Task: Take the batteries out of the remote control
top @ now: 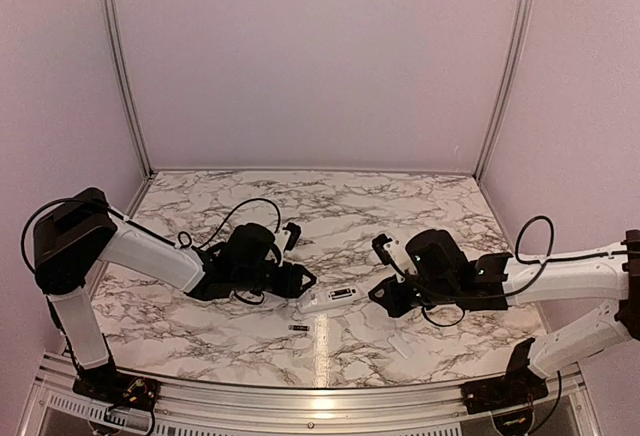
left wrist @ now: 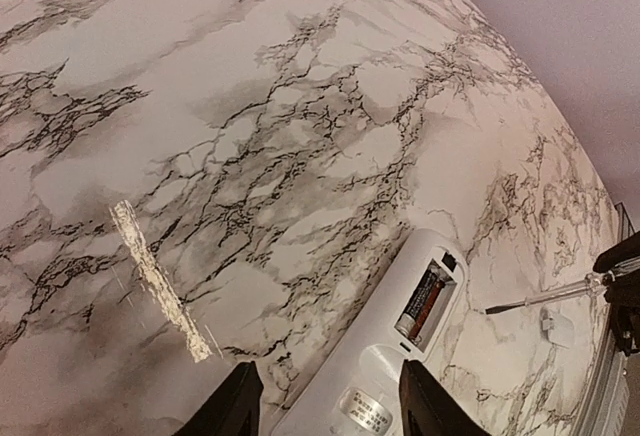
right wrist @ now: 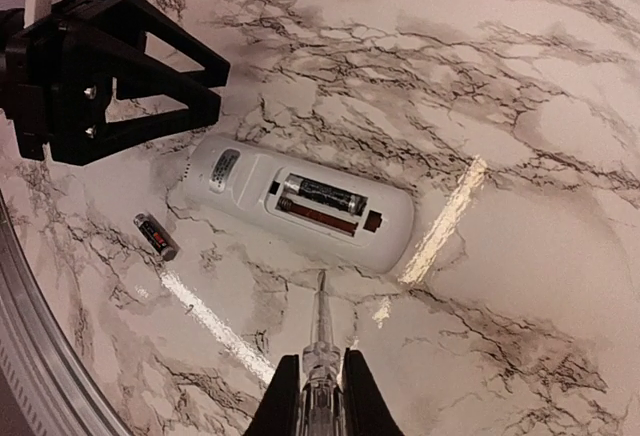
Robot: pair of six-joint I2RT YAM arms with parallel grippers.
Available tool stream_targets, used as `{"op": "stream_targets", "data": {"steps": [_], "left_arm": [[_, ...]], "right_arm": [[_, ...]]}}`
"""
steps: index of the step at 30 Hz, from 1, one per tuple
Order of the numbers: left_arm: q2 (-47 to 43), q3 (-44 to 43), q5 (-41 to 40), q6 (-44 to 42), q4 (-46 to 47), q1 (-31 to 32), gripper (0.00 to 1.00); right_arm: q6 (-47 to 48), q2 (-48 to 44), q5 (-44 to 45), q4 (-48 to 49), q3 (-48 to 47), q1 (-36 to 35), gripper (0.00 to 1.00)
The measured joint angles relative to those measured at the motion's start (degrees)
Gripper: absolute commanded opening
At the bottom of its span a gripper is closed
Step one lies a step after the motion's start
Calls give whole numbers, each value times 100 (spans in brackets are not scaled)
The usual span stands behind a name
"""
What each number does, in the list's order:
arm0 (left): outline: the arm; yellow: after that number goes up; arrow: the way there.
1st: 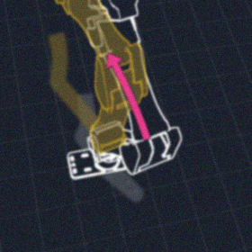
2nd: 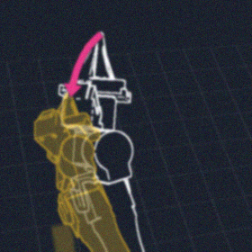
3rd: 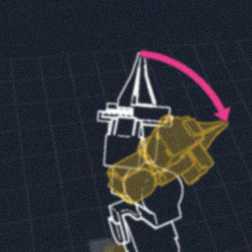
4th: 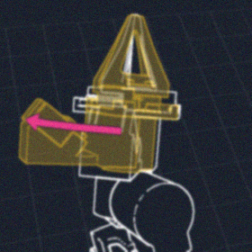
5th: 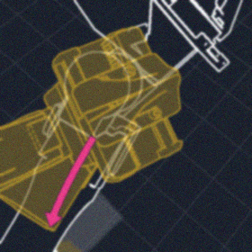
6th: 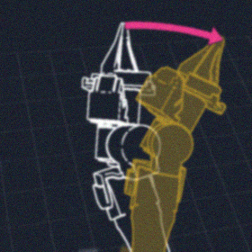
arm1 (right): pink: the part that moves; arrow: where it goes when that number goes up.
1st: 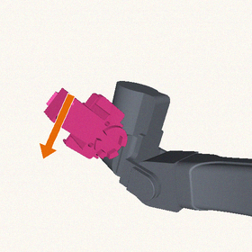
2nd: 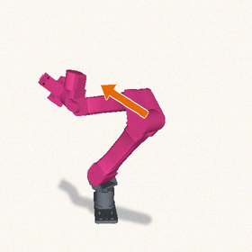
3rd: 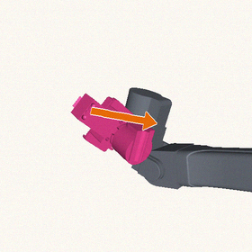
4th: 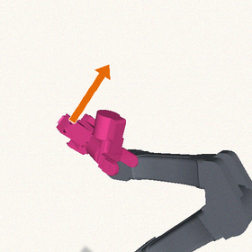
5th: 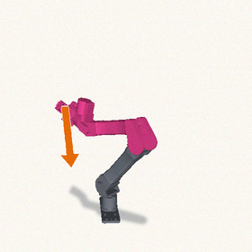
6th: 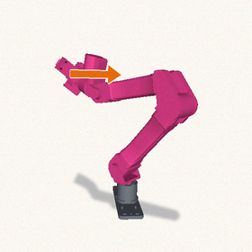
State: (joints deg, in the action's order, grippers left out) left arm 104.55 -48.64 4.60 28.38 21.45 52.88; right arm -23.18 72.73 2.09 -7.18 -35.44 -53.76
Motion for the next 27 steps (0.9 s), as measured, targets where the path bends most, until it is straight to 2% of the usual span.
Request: {"op": "stream_targets", "data": {"steps": [6, 13, 27], "left_arm": [[299, -63, 302, -190, 280, 0, 47], [601, -258, 603, -190, 251, 0, 44], [614, -411, 789, -55, -28, 0, 43]], "right_arm": [[61, -179, -352, 96, 0, 0, 0], [-59, -57, -308, 212, 0, 0, 0], [-129, 476, -175, 378, -210, 0, 0]]}}
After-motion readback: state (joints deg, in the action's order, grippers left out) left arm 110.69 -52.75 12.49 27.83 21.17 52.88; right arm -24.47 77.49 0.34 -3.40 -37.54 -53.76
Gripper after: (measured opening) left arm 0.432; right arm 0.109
